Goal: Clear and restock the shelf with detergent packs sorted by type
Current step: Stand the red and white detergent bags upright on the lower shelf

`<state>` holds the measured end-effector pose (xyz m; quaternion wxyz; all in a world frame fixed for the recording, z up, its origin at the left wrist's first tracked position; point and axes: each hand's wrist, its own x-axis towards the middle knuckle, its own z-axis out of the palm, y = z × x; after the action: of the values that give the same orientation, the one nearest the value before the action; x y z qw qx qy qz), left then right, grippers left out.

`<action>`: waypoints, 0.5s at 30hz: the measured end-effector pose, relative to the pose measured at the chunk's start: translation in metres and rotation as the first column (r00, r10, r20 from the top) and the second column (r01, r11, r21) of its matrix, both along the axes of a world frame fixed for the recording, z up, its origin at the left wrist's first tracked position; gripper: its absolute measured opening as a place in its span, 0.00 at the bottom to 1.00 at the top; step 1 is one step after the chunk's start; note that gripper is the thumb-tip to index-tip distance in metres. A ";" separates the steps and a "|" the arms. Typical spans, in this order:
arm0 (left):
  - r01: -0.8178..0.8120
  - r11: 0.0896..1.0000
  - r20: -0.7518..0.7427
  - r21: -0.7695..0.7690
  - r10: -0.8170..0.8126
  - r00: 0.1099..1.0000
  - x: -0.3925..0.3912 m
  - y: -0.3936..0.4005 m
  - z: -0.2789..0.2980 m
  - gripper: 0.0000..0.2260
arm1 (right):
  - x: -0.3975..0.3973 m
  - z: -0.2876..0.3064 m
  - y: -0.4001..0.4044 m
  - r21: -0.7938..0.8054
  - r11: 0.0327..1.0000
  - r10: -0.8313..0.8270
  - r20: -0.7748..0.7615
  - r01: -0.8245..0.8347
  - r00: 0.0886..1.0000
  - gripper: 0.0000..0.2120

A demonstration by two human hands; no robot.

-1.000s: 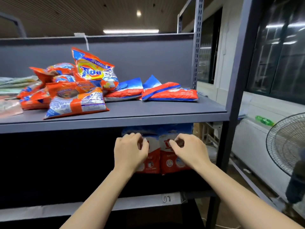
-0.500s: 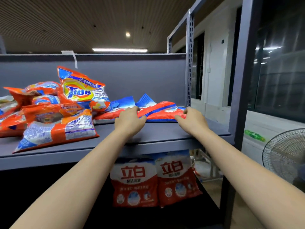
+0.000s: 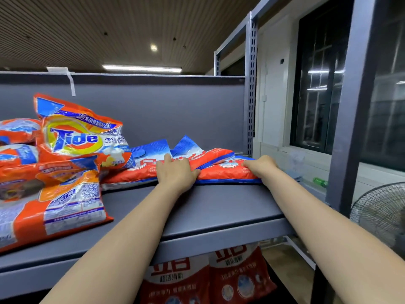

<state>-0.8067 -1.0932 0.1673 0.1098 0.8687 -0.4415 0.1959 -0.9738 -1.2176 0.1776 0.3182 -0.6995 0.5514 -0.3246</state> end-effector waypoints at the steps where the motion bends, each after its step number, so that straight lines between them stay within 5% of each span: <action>1: -0.001 1.000 0.016 -0.005 0.001 1.000 0.002 -0.001 -0.001 0.19 | 0.000 0.003 0.001 0.018 1.000 0.010 0.041 -0.010 0.999 0.24; 7: 0.015 1.000 0.157 -0.013 -0.013 0.988 0.001 0.000 -0.003 0.11 | -0.023 0.018 0.025 0.131 0.985 0.083 0.215 -0.113 0.973 0.19; 11: 0.015 1.000 0.157 -0.011 -0.013 0.987 0.000 0.003 -0.005 0.10 | -0.041 0.021 0.042 -0.066 0.997 0.051 0.321 -0.031 0.946 0.17; 15: 0.048 0.999 0.133 -0.011 -0.046 0.990 -0.009 0.017 0.000 0.13 | -0.061 0.038 0.076 -0.304 0.942 -0.069 0.247 0.145 0.967 0.14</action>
<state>-0.8158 -1.0758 0.1671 0.0911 0.8423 -0.4668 0.2538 -1.0348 -1.1416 0.2154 0.2447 -0.6677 0.4880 -0.5061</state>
